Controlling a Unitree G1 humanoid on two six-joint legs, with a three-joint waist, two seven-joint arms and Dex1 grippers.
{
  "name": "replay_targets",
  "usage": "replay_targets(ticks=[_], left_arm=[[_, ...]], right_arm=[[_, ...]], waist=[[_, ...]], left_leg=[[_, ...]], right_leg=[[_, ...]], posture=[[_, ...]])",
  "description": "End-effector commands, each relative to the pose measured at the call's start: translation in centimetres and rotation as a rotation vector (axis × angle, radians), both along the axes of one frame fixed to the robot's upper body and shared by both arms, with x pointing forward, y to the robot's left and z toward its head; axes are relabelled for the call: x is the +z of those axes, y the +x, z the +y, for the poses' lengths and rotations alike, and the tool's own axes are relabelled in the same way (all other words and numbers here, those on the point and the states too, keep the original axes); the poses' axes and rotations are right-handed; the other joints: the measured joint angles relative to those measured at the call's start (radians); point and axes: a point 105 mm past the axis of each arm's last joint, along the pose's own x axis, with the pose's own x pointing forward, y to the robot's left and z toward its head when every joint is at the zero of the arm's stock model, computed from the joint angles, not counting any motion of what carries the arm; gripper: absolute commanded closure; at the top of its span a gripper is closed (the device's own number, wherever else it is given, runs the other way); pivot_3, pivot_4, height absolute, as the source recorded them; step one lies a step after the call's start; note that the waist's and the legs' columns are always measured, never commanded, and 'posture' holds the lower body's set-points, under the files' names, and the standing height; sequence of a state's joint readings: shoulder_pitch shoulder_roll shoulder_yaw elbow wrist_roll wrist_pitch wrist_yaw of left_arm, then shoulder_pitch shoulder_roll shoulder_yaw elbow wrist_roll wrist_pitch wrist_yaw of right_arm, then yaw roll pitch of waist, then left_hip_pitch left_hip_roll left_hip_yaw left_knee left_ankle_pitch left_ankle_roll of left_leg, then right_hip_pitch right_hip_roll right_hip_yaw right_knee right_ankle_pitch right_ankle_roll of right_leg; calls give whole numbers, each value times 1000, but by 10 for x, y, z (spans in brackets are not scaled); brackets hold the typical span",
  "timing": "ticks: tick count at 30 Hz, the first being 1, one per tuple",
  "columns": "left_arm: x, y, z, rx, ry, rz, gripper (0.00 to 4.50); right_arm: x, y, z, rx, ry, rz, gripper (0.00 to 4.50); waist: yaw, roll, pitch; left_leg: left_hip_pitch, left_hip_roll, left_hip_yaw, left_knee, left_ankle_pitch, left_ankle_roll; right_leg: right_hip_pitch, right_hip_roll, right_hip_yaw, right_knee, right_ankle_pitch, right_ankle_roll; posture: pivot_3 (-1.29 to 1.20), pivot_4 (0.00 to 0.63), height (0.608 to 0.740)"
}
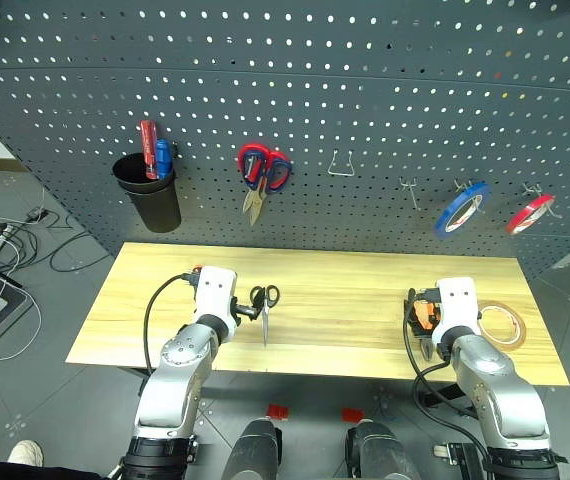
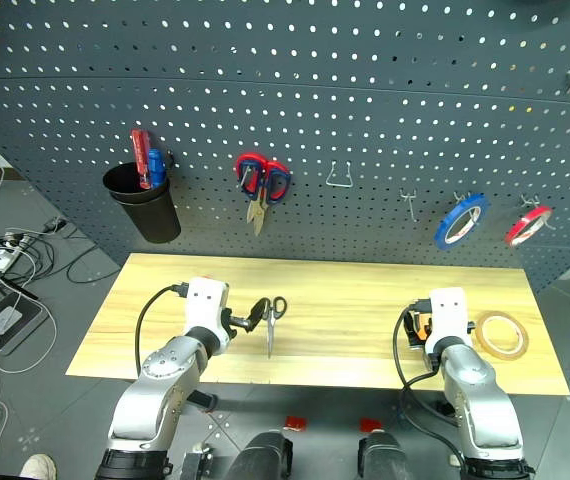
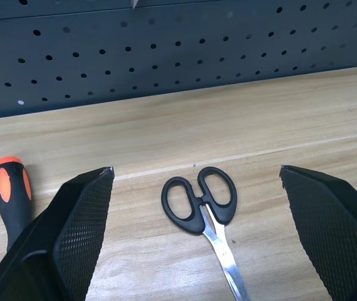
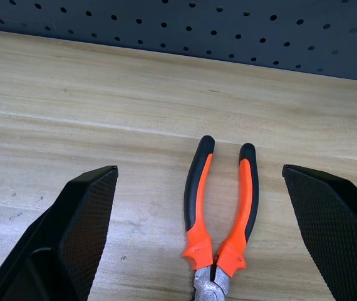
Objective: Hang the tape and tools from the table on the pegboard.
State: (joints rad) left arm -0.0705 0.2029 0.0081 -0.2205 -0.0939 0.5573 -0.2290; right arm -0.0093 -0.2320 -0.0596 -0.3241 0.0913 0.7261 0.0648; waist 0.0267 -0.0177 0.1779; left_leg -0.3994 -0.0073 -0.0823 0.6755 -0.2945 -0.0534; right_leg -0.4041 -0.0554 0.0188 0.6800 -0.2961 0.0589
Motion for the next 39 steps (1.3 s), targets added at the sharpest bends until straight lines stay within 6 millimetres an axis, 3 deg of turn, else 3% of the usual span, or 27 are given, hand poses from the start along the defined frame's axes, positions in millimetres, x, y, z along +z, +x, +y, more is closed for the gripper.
replay_targets(ticks=[1,20,26,30,39], left_arm=[[10,1,2,3,-2,-52,23],[10,0,3,18,2,-54,23],[11,1,-4,-27,-4,-48,23],[18,6,-33,-232,30,-68,23],[57,-4,-142,-872,45,-176,23]], right_arm=[[10,2,-6,-7,-19,-43,0],[10,1,-7,-5,-21,-36,0],[12,1,-17,-7,-41,-30,0],[10,0,-34,-15,-71,-6,0],[12,-1,-67,-84,-27,66,0]], waist=[[0,0,0],[0,0,0],[0,0,0],[2,0,4],[-13,5,51]], left_leg=[[0,0,0,0,0,0],[0,0,0,0,0,0],[0,0,0,0,0,1],[0,0,1,0,-1,1],[1,0,2,1,-2,3]], right_leg=[[0,0,0,0,0,0],[0,0,0,0,0,0],[0,0,0,0,0,0],[1,0,-1,0,0,0],[4,0,-1,0,-1,-1]], posture=[[132,161,740],[135,179,740],[125,207,740],[122,230,740],[62,330,740]])
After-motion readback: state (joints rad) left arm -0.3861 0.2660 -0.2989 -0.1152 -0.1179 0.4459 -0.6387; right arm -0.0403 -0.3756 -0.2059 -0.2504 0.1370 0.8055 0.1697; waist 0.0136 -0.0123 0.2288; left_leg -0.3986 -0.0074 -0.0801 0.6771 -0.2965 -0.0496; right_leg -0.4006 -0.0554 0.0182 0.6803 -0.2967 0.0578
